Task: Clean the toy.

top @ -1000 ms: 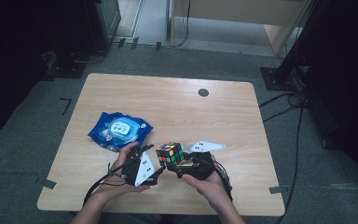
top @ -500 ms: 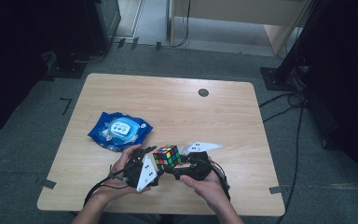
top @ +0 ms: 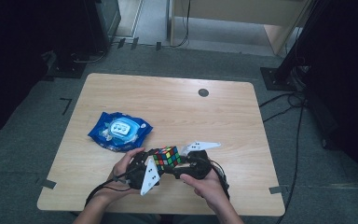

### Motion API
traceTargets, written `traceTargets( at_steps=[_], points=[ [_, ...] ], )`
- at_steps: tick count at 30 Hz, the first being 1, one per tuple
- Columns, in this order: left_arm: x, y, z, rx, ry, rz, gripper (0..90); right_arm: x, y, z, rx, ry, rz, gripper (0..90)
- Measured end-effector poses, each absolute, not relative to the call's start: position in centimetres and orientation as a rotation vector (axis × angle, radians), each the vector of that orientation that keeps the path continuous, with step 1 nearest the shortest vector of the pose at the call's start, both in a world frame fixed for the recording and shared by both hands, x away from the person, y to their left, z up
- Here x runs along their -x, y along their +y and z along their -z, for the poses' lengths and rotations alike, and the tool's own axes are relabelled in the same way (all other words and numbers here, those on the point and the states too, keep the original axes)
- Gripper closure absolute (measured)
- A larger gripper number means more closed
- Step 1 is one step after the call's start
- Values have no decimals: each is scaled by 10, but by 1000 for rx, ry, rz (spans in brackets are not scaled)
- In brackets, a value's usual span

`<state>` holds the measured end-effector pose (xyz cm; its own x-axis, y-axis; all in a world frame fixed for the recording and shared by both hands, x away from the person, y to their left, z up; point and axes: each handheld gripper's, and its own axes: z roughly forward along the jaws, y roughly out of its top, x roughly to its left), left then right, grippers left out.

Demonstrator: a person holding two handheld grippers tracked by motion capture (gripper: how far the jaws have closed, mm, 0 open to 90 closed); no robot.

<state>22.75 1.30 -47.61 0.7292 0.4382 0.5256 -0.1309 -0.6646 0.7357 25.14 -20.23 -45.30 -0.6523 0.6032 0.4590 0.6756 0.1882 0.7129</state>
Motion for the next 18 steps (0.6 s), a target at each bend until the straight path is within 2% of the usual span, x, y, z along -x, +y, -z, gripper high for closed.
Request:
traceTargets(
  at_steps=[18],
  points=[
    [-234, 26, 466, -2045, 319, -708, 343, -254, -211, 451, 1216, -2294, 1592, 295]
  ],
)
